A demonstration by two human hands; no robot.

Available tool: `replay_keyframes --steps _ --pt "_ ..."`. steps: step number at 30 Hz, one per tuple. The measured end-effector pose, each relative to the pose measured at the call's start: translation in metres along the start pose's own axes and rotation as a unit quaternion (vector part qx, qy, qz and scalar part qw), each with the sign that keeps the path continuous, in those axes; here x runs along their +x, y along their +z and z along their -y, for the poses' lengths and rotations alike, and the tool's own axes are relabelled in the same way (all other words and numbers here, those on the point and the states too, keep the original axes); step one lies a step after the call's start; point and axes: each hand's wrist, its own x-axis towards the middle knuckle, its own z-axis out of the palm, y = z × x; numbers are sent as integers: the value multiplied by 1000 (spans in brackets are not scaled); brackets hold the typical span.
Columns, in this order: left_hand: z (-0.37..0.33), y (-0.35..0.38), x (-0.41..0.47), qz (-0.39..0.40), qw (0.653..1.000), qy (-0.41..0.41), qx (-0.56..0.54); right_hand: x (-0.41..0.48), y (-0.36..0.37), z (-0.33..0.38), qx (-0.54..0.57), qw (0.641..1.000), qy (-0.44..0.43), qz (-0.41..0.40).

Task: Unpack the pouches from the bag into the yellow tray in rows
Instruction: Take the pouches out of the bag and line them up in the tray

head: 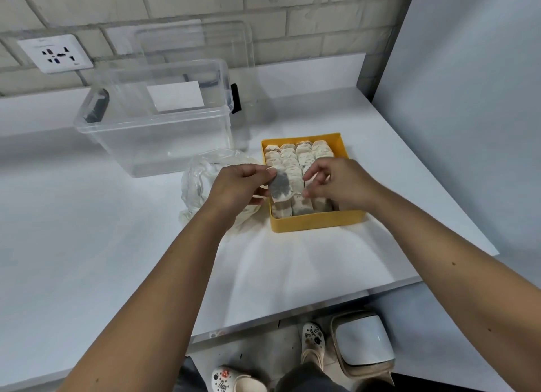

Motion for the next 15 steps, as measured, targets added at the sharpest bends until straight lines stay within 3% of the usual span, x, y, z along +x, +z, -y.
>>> replay_keyframes --steps 4,9,15 --pt "-6 10 0 20 1000 9 8 0 -17 21 104 994 -10 34" --pt "-18 26 0 30 999 44 6 1 -24 20 77 997 -23 6" --pt "-7 21 7 -2 1000 28 9 -5 -32 -21 49 997 49 -14"
